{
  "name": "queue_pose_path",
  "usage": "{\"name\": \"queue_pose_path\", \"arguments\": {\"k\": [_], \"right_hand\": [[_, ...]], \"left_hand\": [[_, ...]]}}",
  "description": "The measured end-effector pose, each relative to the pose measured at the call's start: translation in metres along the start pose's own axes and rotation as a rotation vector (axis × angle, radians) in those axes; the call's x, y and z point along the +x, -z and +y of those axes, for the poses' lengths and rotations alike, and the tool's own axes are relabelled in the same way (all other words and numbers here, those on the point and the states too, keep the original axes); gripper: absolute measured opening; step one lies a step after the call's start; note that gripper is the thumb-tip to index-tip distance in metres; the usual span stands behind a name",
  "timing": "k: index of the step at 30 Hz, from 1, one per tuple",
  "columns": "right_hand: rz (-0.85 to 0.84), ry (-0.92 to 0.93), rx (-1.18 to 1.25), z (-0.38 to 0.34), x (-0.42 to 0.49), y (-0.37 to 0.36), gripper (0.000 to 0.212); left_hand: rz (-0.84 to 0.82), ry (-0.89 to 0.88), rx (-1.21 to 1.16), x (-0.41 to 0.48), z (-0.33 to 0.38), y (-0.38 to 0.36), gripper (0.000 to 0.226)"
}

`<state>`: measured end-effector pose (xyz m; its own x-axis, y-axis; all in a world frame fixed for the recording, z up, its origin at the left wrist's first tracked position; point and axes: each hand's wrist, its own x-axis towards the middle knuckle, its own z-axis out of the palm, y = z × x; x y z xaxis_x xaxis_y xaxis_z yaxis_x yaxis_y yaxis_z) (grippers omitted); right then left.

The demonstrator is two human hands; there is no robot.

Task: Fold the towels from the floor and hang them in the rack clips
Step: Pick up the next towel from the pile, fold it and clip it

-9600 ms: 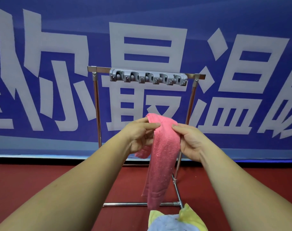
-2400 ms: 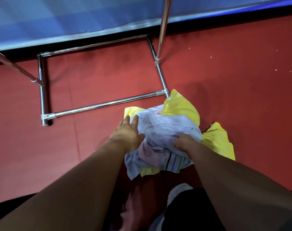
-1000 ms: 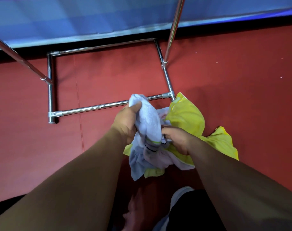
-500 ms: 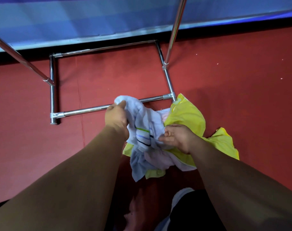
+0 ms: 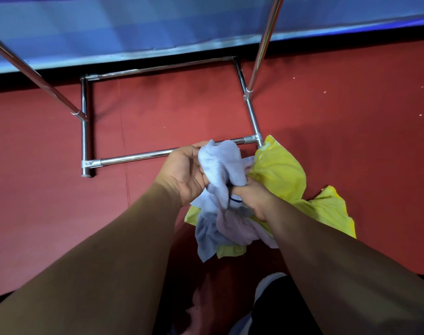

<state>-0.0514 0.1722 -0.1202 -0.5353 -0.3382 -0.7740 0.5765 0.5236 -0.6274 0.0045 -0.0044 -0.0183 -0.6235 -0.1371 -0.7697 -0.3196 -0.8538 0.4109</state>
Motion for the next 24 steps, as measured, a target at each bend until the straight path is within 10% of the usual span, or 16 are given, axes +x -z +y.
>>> {"name": "queue_pose_path", "arguments": {"k": [3, 7, 16, 24], "right_hand": [[0.134, -0.013, 0.051, -0.002, 0.003, 0.001, 0.007], [0.133, -0.109, 0.206, -0.013, 0.000, 0.006, 0.007], [0.042, -0.147, 0.524, -0.088, -0.050, 0.001, 0.021], [-0.087, 0.169, 0.456, -0.214, -0.195, 0.028, 0.024]], "left_hand": [[0.261, -0.051, 0.131, 0.008, 0.004, 0.009, 0.023], [0.632, -0.136, 0.934, 0.015, -0.003, 0.039, 0.045], [-0.100, -0.029, 1.010, -0.029, -0.007, -0.014, 0.030], [-0.106, -0.487, 1.077, -0.137, 0.065, -0.089, 0.018]]}}
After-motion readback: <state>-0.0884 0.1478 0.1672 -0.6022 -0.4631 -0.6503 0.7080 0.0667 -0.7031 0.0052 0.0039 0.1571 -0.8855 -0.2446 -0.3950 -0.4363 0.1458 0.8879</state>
